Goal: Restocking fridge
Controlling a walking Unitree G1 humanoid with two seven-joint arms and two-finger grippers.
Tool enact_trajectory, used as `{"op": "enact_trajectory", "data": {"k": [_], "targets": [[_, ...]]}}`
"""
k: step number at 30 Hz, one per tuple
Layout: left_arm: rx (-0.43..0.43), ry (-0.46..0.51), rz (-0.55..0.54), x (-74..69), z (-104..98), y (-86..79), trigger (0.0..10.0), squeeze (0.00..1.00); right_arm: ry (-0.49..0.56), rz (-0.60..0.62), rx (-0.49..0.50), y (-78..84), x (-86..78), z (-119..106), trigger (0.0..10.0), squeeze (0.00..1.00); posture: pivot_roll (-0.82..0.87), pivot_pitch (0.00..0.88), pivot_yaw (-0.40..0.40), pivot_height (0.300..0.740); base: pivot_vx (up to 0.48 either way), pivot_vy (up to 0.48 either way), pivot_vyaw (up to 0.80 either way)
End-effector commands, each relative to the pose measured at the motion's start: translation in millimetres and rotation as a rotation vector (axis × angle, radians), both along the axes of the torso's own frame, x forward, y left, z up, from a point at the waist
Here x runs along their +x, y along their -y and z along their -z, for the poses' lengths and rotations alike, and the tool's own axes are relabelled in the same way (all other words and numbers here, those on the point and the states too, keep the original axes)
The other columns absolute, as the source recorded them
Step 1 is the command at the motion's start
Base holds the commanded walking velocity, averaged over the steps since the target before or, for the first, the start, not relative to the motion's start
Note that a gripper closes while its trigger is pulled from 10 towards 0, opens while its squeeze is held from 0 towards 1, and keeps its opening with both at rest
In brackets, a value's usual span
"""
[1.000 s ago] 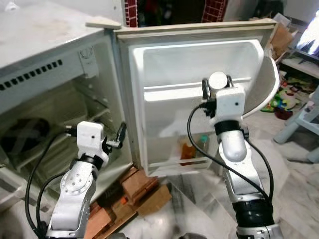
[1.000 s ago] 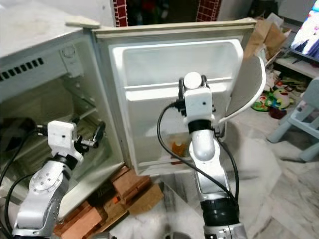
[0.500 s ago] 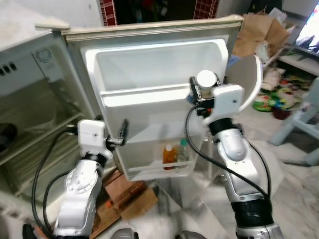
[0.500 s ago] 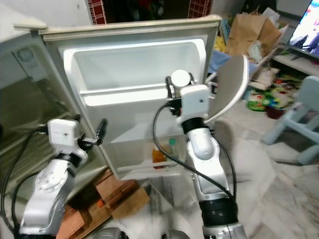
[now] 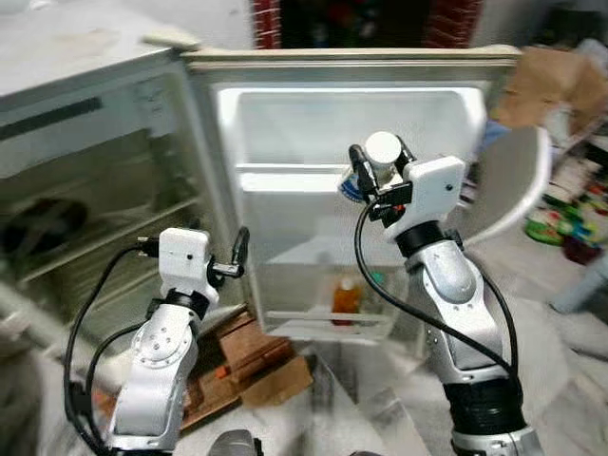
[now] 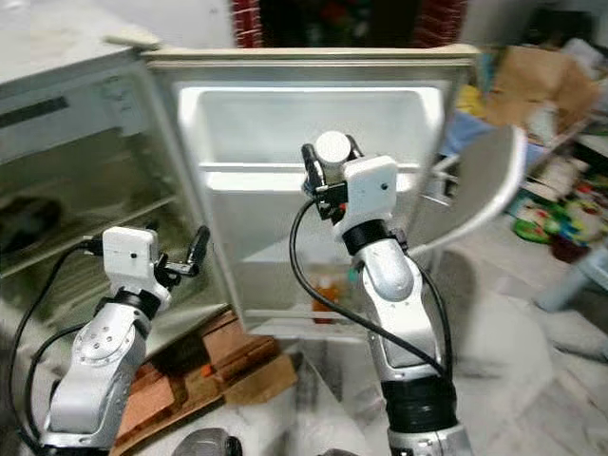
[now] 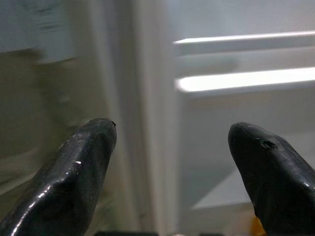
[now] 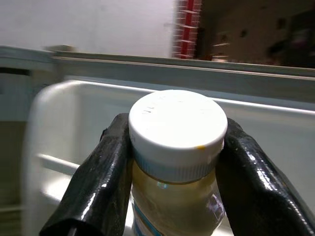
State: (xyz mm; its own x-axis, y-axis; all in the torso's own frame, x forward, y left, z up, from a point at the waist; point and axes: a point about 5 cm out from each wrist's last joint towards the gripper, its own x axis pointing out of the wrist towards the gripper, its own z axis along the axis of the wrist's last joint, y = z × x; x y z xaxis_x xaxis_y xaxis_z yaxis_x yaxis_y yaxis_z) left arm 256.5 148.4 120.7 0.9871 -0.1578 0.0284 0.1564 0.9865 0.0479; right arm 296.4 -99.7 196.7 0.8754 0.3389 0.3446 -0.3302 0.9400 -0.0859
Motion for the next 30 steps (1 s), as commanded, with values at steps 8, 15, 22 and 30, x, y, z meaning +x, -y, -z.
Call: {"op": "enact_trajectory", "data": {"k": [8, 15, 22, 30], "targets": [[0.029, -0.01, 0.018, 0.3, 2.2, 6.9, 10.0, 0.0, 0.035, -0.022, 0.01, 2.0, -1.8, -10.3, 10.0, 0.0, 0.07, 0.003, -0.008, 0.74, 0.0, -0.48, 0.0], [0.047, -0.006, 0.04, -0.2, 2.7, 10.0, 10.0, 0.0, 0.018, -0.047, 0.016, -0.1, -3.1, -7.4, 10.0, 0.0, 0.07, 0.003, -0.008, 0.74, 0.0, -0.48, 0.0], [0.031, 0.004, 0.025, 0.6, 1.8, 7.8, 10.0, 0.0, 0.036, -0.087, -0.003, -5.4, -5.0, -8.8, 10.0, 0.0, 0.07, 0.005, -0.006, 0.74, 0.0, -0.069, 0.34], [0.039, 0.005, 0.004, 1.1, 1.7, 6.2, 10.0, 0.0, 0.091, -0.116, 0.009, -12.6, 1.7, -26.2, 10.0, 0.0, 0.08, 0.009, -0.007, 0.74, 0.0, 0.0, 0.79]]}}
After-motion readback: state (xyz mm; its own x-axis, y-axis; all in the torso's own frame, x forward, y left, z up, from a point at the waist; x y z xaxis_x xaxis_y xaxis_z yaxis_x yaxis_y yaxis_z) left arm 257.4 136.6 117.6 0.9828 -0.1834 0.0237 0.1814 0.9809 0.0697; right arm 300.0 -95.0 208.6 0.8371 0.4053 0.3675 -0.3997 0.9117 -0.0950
